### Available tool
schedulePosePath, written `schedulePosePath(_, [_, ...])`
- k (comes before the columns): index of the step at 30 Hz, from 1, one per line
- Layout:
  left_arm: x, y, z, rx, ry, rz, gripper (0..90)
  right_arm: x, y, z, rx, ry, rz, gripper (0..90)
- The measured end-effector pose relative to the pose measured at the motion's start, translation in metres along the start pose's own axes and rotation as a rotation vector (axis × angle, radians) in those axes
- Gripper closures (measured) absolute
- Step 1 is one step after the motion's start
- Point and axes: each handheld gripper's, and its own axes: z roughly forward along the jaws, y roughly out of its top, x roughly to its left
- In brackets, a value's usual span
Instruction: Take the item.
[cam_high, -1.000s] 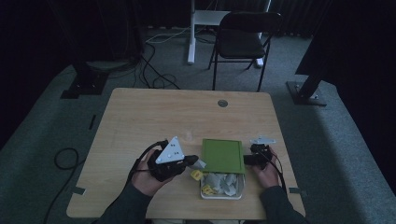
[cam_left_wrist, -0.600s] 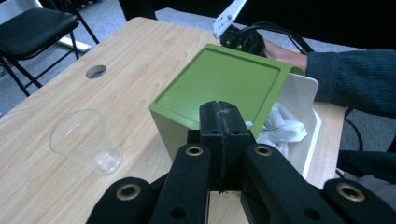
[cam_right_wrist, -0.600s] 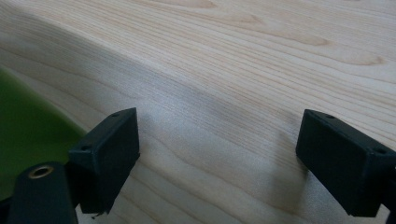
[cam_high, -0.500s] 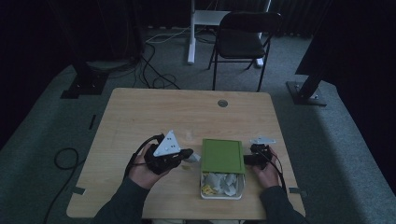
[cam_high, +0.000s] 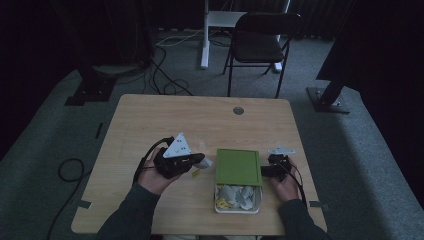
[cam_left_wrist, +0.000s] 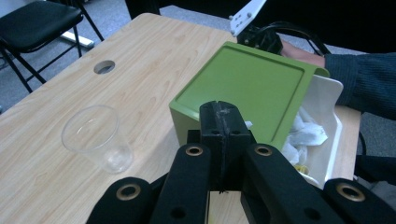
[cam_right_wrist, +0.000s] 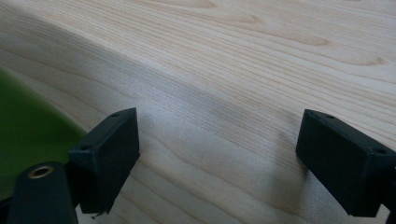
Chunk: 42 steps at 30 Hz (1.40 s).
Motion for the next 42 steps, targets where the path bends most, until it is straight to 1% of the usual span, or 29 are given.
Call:
schedulePosePath(13, [0.021, -0.002, 0.003, -0.006, 0.020, -0.039, 90.0, 0.000, 0.000, 0.000, 0.000, 0.000, 0.000, 12.9])
schedulePosePath(14, [0.021, -0.002, 0.003, -0.006, 0.020, -0.039, 90.0, 0.000, 0.000, 0.000, 0.000, 0.000, 0.000, 12.9])
schedulePosePath(15, [0.025, -0.002, 0.003, -0.007, 0.022, -0.045, 90.0, 0.000, 0.000, 0.000, 0.001, 0.000, 0.000, 12.9])
schedulePosePath(20, [0.035, -0.004, 0.006, -0.007, 0.028, -0.064, 90.0, 0.000, 0.000, 0.000, 0.001, 0.000, 0.000, 12.9])
schedulePosePath(21, [0.035, -0.004, 0.006, -0.007, 0.028, -0.064, 90.0, 0.000, 0.000, 0.000, 0.001, 0.000, 0.000, 12.9])
schedulePosePath(24, [0.045, -0.005, 0.007, -0.007, 0.038, -0.077, 90.0, 0.000, 0.000, 0.000, 0.001, 0.000, -0.001, 12.9])
schedulePosePath(26, [0.047, -0.005, 0.008, -0.010, 0.040, -0.082, 90.0, 0.000, 0.000, 0.000, 0.001, 0.000, -0.001, 12.9])
schedulePosePath(27, [0.052, -0.005, 0.008, -0.010, 0.044, -0.089, 90.0, 0.000, 0.000, 0.000, 0.001, 0.000, 0.000, 12.9])
schedulePosePath(30, [0.057, -0.006, 0.011, -0.013, 0.045, -0.098, 90.0, 0.000, 0.000, 0.000, 0.002, 0.000, -0.001, 13.0])
schedulePosePath(33, [0.061, -0.005, 0.015, -0.006, 0.050, -0.097, 90.0, 0.000, 0.000, 0.000, 0.002, 0.000, -0.001, 12.9])
schedulePosePath(37, [0.065, -0.004, 0.020, -0.004, 0.052, -0.106, 90.0, 0.000, 0.000, 0.000, 0.002, 0.000, 0.000, 12.9])
schedulePosePath(39, [0.067, -0.004, 0.022, -0.011, 0.050, -0.113, 90.0, 0.000, 0.000, 0.000, 0.002, 0.000, 0.001, 12.9])
schedulePosePath(42, [0.069, -0.003, 0.025, -0.004, 0.053, -0.110, 90.0, 0.000, 0.000, 0.000, 0.002, 0.000, 0.001, 12.9])
